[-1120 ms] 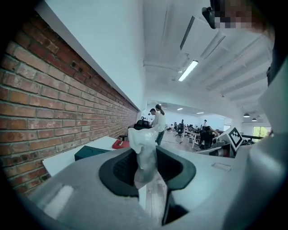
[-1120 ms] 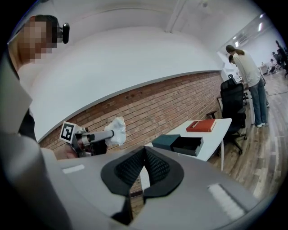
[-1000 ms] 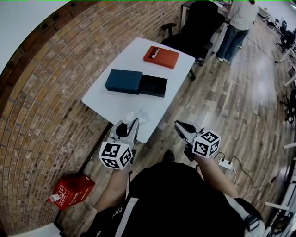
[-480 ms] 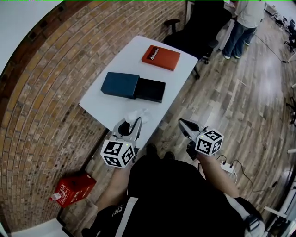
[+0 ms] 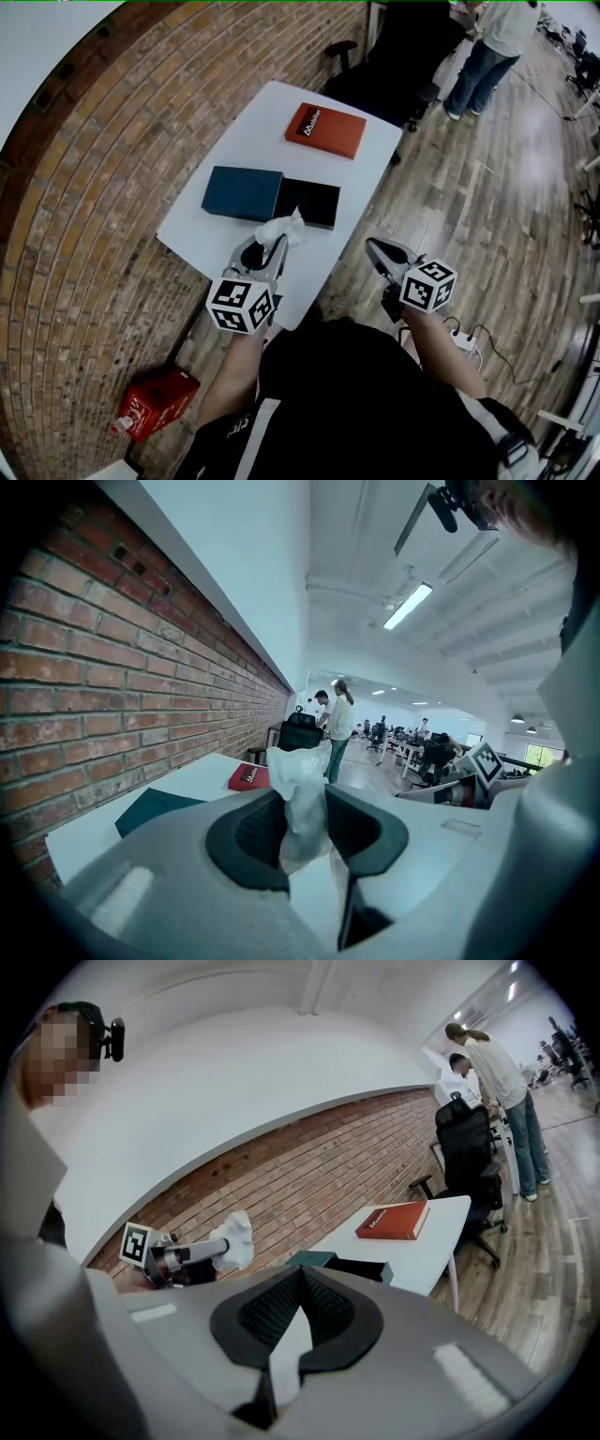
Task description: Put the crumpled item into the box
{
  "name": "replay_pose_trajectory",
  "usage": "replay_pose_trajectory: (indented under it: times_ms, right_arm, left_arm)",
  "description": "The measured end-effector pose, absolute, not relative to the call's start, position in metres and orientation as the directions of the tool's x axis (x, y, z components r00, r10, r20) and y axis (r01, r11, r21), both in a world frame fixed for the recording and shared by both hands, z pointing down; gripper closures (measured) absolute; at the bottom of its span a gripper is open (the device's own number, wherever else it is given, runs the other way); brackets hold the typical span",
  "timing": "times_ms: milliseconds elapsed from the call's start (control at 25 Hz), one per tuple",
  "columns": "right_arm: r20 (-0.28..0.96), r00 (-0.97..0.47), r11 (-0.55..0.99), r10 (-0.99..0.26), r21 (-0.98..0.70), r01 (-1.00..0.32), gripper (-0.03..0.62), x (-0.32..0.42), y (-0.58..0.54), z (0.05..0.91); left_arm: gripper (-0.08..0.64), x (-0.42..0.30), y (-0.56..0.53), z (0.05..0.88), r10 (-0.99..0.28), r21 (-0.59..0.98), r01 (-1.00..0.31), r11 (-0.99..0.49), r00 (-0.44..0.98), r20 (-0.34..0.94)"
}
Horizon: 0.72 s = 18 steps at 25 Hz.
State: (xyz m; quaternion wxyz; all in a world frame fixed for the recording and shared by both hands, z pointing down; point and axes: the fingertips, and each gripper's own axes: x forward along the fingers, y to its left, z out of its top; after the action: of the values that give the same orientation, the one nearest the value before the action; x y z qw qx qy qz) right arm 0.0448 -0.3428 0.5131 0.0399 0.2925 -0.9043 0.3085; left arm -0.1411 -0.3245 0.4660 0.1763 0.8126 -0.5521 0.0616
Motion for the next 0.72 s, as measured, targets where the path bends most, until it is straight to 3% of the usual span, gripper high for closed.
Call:
replay_pose_trajectory:
  times_ms: [400,720]
  right_arm:
    - [0.293,-0.823,0.680,-0.486,-0.465,-0.567,0.592,-0.026,-0.370,0.516]
    - [0.379,-0.808,0.646,-0.451,-0.487,-0.588,0.592,-0.019,-0.378,0.545]
  left_arm:
    - [0.446,-0.170,-0.378,0.500,-0.808,0.242,-0.874,-0.421,0.483,0.337]
    - [0.446,-0.156,-0.413,0.545,-0.747,0.284,-0.854,-0.435,0.519,0.416]
